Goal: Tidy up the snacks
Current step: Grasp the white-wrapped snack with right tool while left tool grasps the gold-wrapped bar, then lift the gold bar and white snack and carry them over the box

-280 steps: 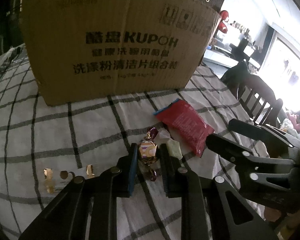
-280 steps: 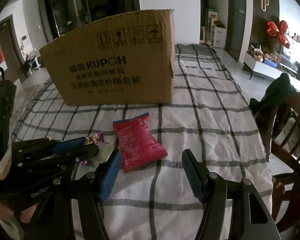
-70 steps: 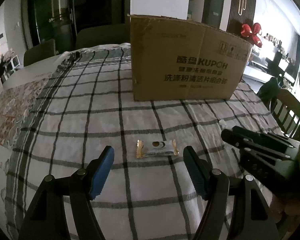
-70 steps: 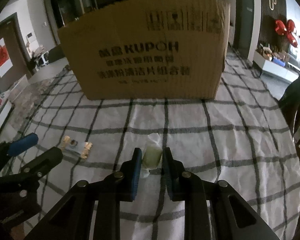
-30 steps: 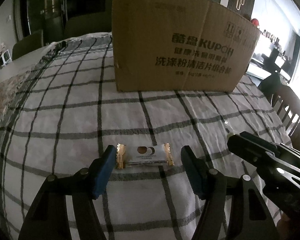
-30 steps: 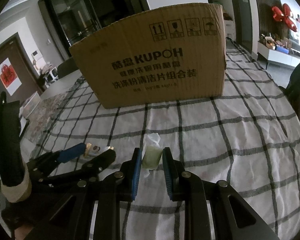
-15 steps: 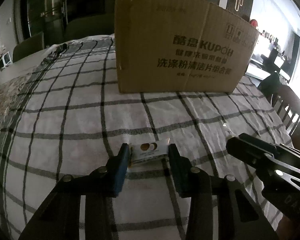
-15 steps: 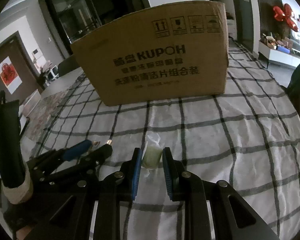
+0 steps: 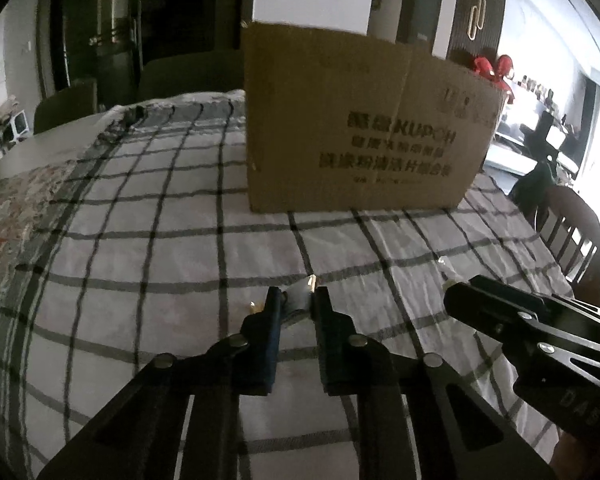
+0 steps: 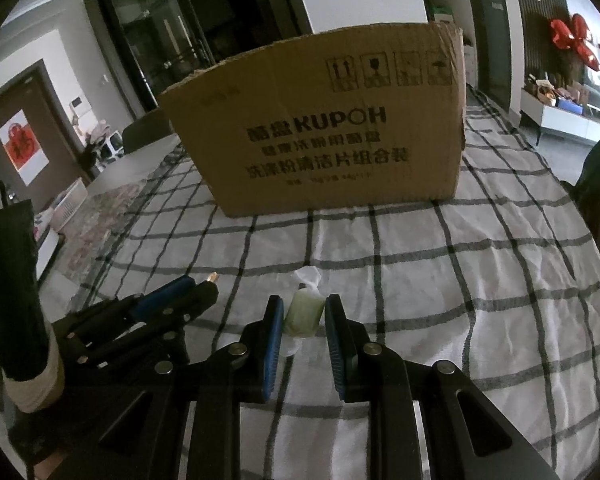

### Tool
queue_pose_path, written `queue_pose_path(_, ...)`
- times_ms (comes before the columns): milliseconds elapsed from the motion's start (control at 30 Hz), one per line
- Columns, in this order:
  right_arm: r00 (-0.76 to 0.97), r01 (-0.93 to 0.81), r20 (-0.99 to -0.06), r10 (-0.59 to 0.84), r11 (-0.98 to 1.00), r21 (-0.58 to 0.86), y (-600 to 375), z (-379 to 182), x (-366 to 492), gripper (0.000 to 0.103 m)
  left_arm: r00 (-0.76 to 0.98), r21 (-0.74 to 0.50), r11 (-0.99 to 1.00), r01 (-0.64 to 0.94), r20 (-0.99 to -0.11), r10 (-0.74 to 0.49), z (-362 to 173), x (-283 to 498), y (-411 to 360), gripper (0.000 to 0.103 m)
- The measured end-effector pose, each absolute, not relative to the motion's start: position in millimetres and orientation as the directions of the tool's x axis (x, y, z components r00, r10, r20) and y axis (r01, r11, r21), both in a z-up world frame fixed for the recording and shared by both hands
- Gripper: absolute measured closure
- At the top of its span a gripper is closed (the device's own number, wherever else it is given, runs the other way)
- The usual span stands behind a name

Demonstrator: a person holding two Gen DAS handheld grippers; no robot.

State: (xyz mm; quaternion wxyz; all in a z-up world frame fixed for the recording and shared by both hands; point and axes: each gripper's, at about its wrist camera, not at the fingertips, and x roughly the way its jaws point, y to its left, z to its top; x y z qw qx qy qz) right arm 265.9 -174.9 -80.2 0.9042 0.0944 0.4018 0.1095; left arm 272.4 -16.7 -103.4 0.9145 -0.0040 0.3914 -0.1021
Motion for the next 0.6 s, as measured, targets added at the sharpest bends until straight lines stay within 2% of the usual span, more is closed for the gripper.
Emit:
queue_pose_path(233, 0.662, -0.140, -0.693, 0.284, 0.956, 0.258, -168, -72, 264, 0.080, 0.718, -0.077, 0.984, 0.160, -0.675, -0.170, -86, 263, -7, 0.090)
queue_pose_path(600, 0.689, -0.182, -0.653, 0.315, 0.947, 0.265, -164, -46, 260, 0.080, 0.749, -0.131, 0.976, 0.176, -0.626, -0.219, -56, 254, -2, 0.092)
